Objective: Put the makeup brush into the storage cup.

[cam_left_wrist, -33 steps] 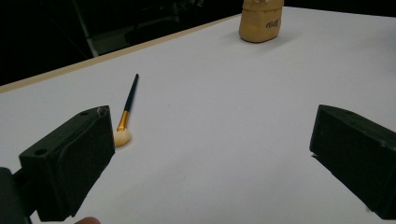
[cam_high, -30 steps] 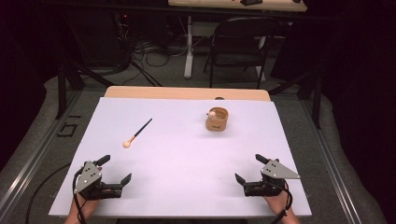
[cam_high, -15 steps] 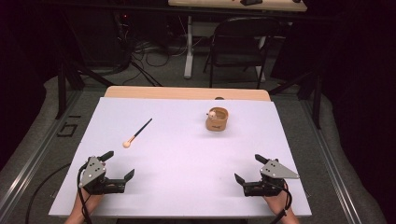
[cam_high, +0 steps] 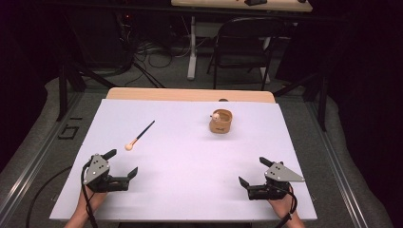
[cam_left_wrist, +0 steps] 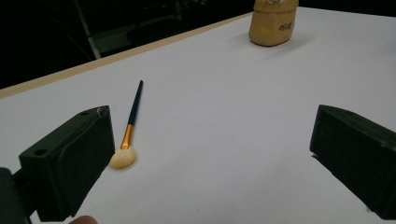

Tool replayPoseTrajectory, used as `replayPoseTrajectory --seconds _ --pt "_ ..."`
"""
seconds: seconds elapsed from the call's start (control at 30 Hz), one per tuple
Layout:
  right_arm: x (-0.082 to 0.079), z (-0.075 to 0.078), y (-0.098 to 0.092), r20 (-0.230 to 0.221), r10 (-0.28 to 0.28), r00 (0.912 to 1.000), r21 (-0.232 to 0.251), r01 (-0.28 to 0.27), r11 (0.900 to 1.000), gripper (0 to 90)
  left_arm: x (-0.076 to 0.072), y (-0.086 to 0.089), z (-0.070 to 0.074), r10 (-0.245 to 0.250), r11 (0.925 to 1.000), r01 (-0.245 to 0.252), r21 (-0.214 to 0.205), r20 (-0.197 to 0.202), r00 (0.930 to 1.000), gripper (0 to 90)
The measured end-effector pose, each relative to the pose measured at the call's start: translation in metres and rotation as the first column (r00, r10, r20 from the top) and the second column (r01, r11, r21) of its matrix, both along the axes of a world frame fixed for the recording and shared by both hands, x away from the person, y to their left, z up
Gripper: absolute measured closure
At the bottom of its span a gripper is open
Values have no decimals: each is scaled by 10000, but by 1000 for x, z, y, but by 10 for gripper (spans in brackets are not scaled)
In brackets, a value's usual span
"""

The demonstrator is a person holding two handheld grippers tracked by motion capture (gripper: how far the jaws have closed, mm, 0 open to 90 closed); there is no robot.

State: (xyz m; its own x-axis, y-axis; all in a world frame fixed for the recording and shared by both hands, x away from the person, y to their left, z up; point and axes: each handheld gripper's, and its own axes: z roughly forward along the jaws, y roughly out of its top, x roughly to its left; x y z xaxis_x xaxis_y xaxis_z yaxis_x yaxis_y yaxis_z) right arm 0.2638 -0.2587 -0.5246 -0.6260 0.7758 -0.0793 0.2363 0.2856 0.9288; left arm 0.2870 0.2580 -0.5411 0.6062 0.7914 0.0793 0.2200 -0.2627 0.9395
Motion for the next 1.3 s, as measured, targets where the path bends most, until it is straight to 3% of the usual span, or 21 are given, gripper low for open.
replayPoseTrajectory --seconds 1.3 --pt "0 1 -1 -10 -4 10000 -15 4 10000 0 43 -4 5 274 9994 -262 226 -543 9982 0"
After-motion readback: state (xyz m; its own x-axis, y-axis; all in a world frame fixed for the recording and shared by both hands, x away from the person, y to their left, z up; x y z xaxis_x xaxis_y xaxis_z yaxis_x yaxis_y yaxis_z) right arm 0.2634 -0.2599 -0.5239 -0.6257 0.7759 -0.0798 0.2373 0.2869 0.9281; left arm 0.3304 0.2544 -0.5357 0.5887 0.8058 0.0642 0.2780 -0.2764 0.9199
